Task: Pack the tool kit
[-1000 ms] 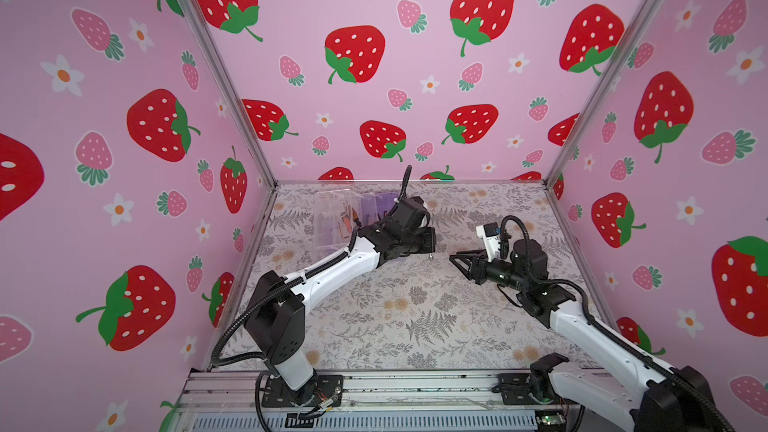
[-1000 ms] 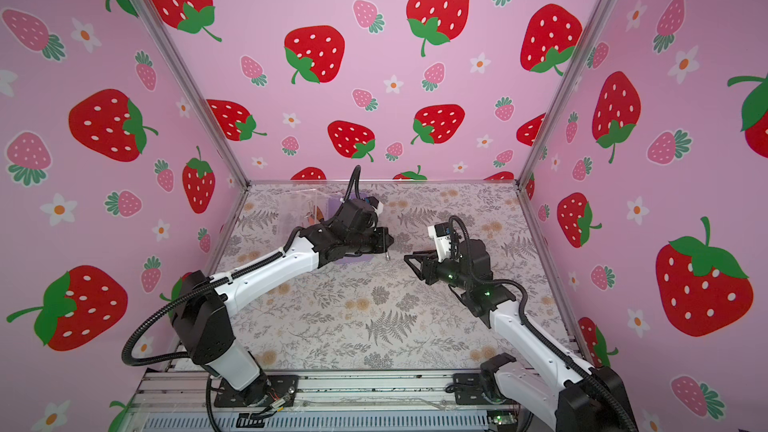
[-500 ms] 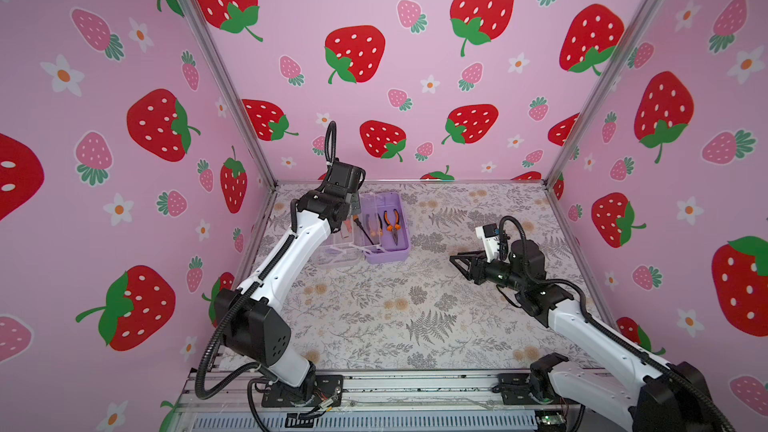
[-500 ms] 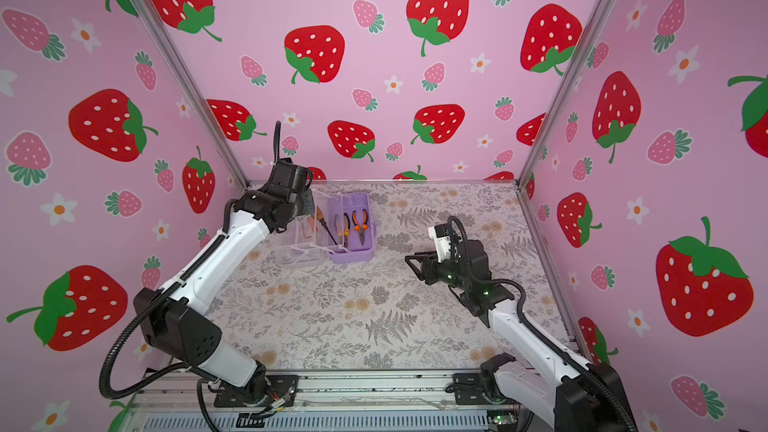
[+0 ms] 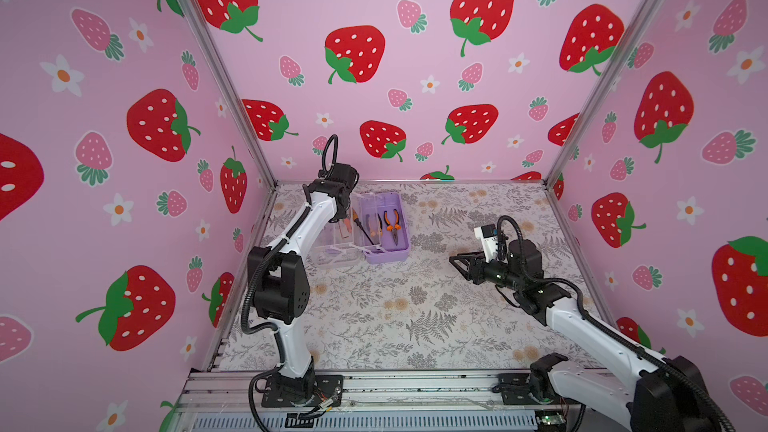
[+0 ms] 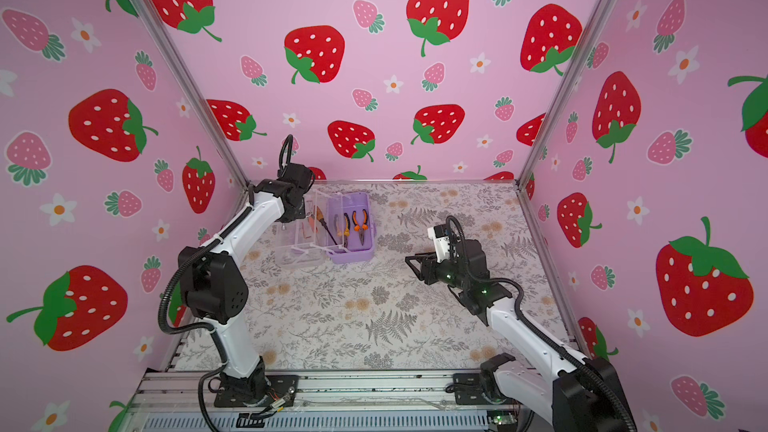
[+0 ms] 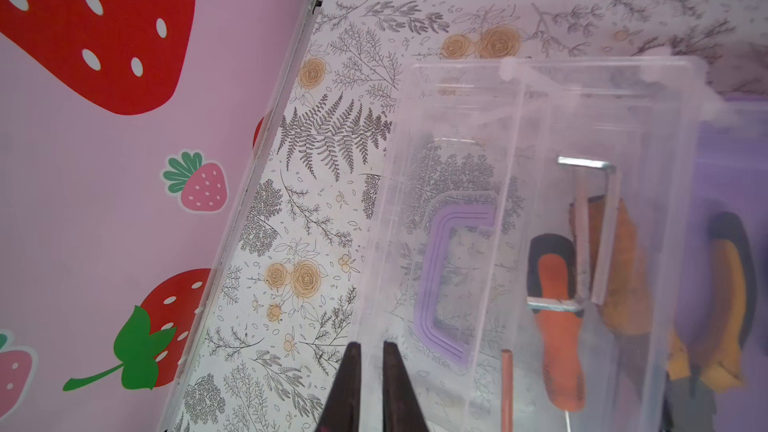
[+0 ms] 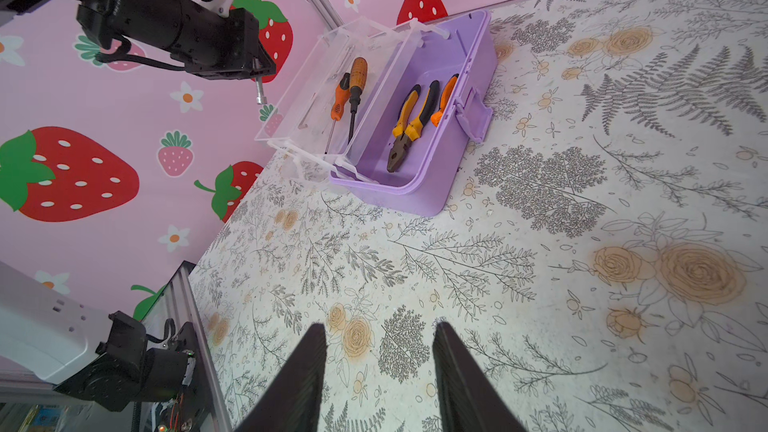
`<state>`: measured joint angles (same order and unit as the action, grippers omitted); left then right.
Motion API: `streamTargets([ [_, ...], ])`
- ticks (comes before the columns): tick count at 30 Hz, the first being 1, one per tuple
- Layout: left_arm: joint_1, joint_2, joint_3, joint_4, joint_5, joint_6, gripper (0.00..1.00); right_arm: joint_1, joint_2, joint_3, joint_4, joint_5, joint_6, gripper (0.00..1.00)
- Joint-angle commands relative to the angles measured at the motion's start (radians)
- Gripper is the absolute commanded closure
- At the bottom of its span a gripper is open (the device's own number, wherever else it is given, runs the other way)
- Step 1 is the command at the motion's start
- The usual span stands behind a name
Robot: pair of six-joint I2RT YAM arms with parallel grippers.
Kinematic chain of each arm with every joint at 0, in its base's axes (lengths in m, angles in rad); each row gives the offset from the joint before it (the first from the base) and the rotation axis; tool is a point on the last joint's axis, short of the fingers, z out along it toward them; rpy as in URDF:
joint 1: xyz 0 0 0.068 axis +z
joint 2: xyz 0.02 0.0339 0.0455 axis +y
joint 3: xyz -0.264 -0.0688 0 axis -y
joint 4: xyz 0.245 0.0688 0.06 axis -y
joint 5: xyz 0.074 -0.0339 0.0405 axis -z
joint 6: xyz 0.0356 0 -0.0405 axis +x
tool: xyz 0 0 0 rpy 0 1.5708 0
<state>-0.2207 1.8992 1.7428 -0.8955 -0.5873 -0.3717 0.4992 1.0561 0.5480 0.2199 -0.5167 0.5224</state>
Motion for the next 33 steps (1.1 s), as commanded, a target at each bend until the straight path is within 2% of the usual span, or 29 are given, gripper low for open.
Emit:
streamTargets([
  [1, 0.012, -0.012, 0.015, 0.002, 0.02, -0.026, 1.0, -0.005, 0.003, -0.003, 0.006, 0.003, -0.01, 0.54],
  [2, 0.018, -0.012, 0.008, 0.013, 0.037, -0.028, 0.96, -0.005, 0.002, -0.004, 0.006, 0.004, -0.009, 0.54],
  [3, 0.022, -0.012, -0.002, 0.023, 0.061, -0.029, 0.87, -0.005, 0.002, -0.006, 0.006, 0.002, -0.007, 0.54],
  [11, 0.028, -0.044, -0.044, 0.072, 0.115, -0.038, 0.52, -0.005, -0.01, -0.02, 0.006, 0.0, 0.005, 0.54],
  [16, 0.02, -0.141, -0.115, 0.101, 0.13, -0.07, 0.44, -0.004, 0.019, -0.006, 0.026, -0.005, 0.022, 0.54],
  [19, 0.013, -0.258, -0.218, 0.163, 0.131, -0.097, 0.45, 0.003, 0.08, 0.027, 0.047, -0.004, 0.025, 0.54],
  [25, 0.03, -0.518, -0.508, 0.325, 0.231, -0.187, 0.74, 0.047, 0.252, 0.153, 0.054, 0.053, 0.011, 0.55],
  [28, 0.058, -0.624, -0.643, 0.389, 0.312, -0.233, 0.85, 0.061, 0.344, 0.225, 0.049, 0.096, 0.016, 0.56],
  [30, 0.085, -0.69, -0.727, 0.423, 0.368, -0.268, 0.88, 0.072, 0.408, 0.275, 0.042, 0.14, 0.015, 0.57],
  [33, 0.133, -0.777, -0.832, 0.452, 0.435, -0.317, 0.87, 0.086, 0.505, 0.35, 0.034, 0.184, 0.012, 0.56],
])
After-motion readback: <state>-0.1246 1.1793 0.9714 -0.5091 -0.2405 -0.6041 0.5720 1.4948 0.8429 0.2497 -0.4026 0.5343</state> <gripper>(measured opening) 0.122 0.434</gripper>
